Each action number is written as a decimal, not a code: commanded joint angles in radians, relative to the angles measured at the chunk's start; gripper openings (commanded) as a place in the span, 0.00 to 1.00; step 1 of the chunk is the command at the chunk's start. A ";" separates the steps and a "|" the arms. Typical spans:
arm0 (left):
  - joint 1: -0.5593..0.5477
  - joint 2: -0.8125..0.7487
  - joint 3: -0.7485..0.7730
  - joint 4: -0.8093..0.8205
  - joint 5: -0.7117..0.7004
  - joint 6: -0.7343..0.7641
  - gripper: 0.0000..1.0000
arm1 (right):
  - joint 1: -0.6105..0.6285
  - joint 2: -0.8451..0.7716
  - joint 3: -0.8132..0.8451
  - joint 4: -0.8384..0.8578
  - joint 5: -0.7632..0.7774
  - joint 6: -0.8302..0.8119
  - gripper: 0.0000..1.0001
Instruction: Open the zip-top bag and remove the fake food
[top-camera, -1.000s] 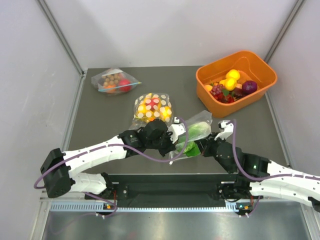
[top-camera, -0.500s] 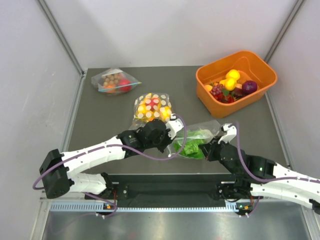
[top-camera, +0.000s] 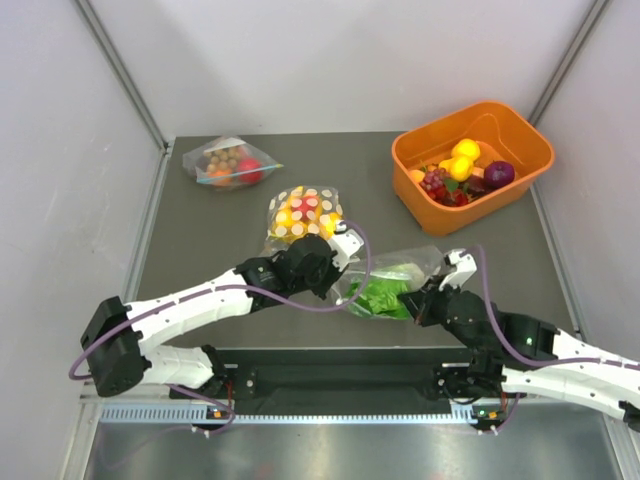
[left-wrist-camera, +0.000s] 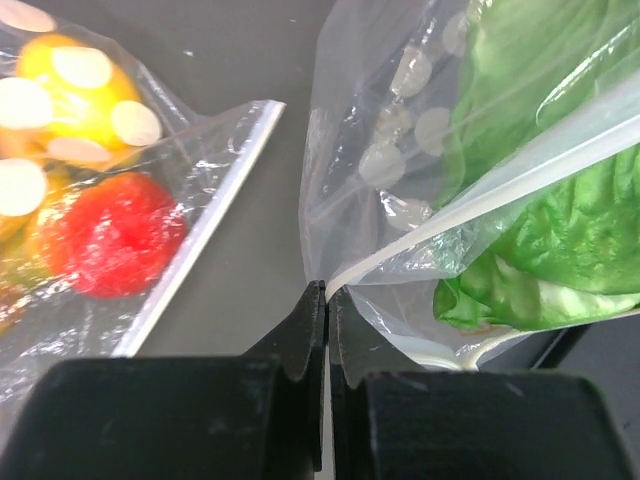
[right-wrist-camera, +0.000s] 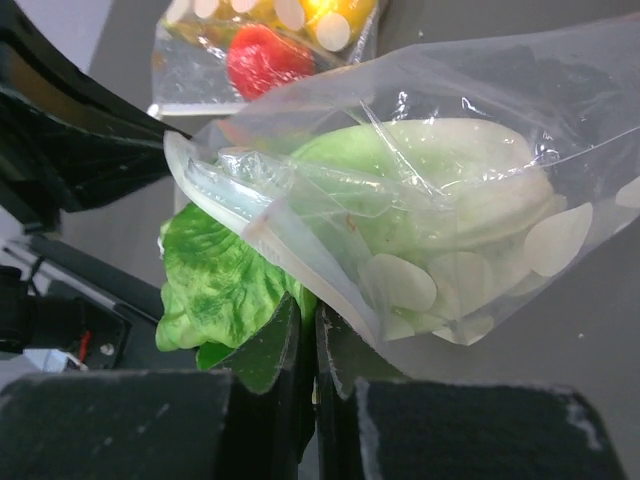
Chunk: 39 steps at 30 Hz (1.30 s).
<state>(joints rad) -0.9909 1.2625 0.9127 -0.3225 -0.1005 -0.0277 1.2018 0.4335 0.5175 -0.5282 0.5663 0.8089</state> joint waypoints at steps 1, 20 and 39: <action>0.009 0.017 0.009 0.020 0.045 0.008 0.00 | -0.008 -0.071 -0.008 0.078 -0.002 0.022 0.00; 0.001 -0.005 -0.003 0.037 0.137 0.018 0.00 | -0.008 -0.052 -0.083 0.507 0.342 0.079 0.00; -0.005 -0.009 -0.009 0.051 0.137 0.018 0.00 | -0.008 0.191 -0.160 1.003 0.291 0.205 0.00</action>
<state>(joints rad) -0.9901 1.2625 0.9123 -0.2787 0.0326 -0.0231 1.2011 0.6243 0.3271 0.2382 0.8986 0.9745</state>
